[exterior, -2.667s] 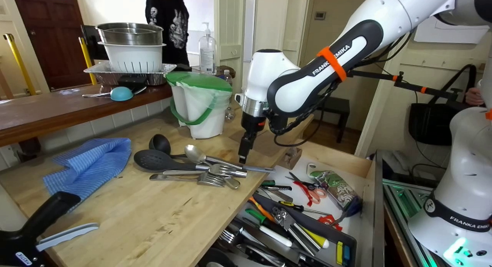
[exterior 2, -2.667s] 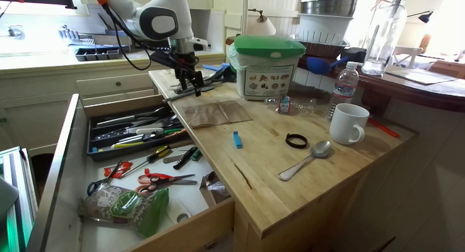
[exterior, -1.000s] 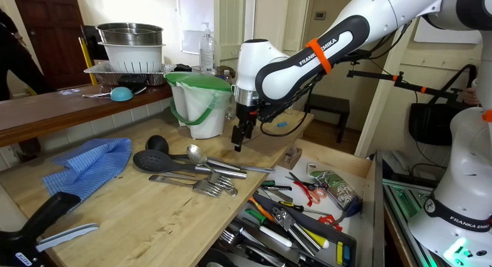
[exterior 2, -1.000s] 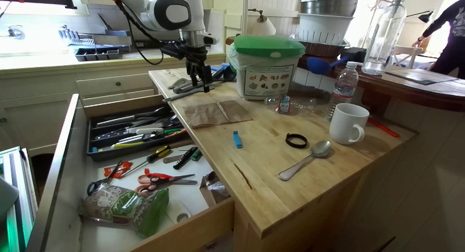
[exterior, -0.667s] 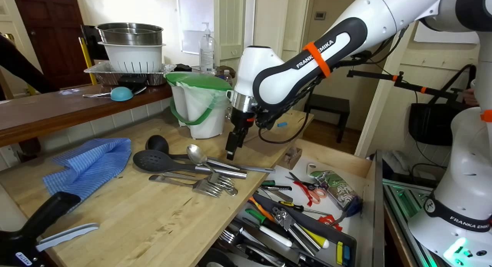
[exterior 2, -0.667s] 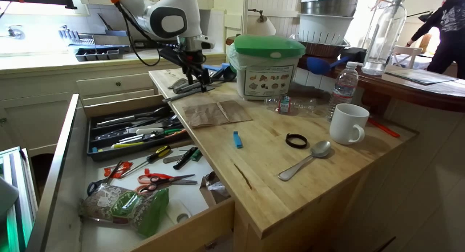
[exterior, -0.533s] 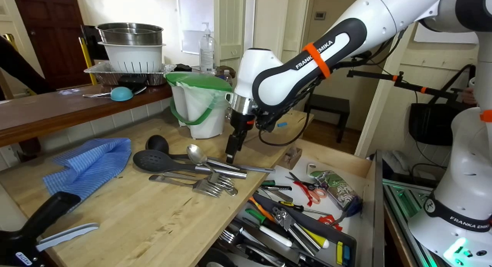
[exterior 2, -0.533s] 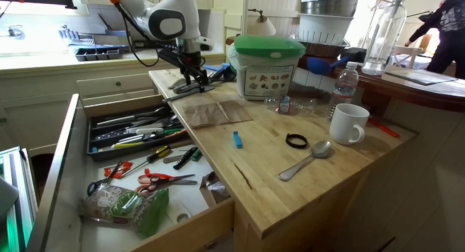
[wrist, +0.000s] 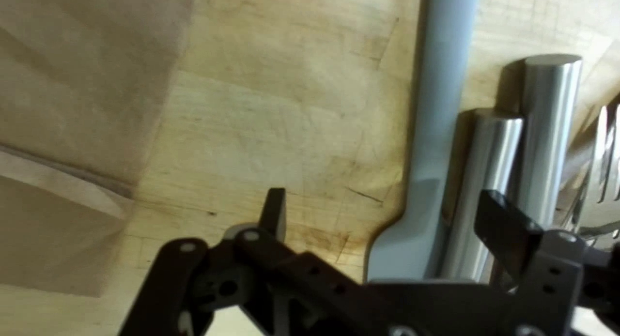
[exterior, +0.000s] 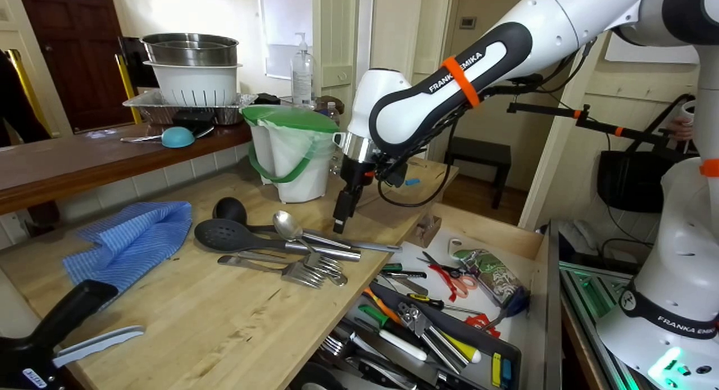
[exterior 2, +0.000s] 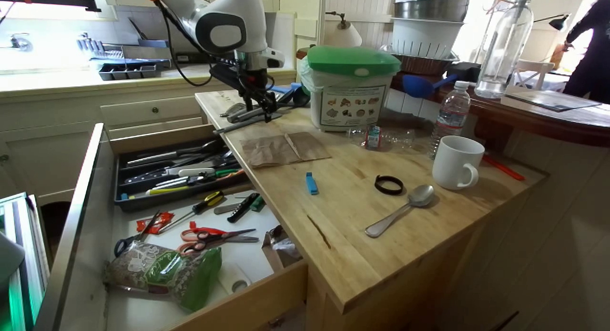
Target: Move the black and grey ladle in the drawer to the left, pick up the plastic grey spatula from the table and put it in the drawer
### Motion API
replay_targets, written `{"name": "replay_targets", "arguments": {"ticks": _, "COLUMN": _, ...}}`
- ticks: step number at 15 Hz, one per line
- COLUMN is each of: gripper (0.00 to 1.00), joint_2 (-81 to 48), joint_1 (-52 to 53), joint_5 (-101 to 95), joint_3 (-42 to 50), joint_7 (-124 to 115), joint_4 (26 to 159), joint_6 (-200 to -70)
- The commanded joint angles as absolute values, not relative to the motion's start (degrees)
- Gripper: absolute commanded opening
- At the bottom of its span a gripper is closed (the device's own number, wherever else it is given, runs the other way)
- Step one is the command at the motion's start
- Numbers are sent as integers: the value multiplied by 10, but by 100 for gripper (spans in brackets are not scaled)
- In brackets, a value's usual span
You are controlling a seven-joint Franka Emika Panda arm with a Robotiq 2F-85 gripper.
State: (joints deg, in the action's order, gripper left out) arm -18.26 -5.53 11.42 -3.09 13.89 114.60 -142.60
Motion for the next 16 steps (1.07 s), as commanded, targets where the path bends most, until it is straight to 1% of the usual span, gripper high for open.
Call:
{"name": "replay_targets", "arguments": {"ticks": 1, "gripper": 100, "joint_2": -171, "joint_1": -59, "joint_5": 106, "joint_3": -25, "joint_7": 152, "joint_4": 1160, "joint_6": -1430}}
{"name": "replay_targets", "arguments": {"ticks": 12, "gripper": 100, "joint_2": -194, "joint_1": -46, "joint_5": 76, "joint_3": -16, "joint_7": 132, "joint_4": 1149, "joint_6": -1430}}
{"name": "replay_targets", "arguments": {"ticks": 16, "gripper": 100, "joint_2": -201, "joint_1": -25, "joint_5": 32, "joint_3": -6, "joint_7": 88, "joint_4": 1149, "joint_6": -1433}}
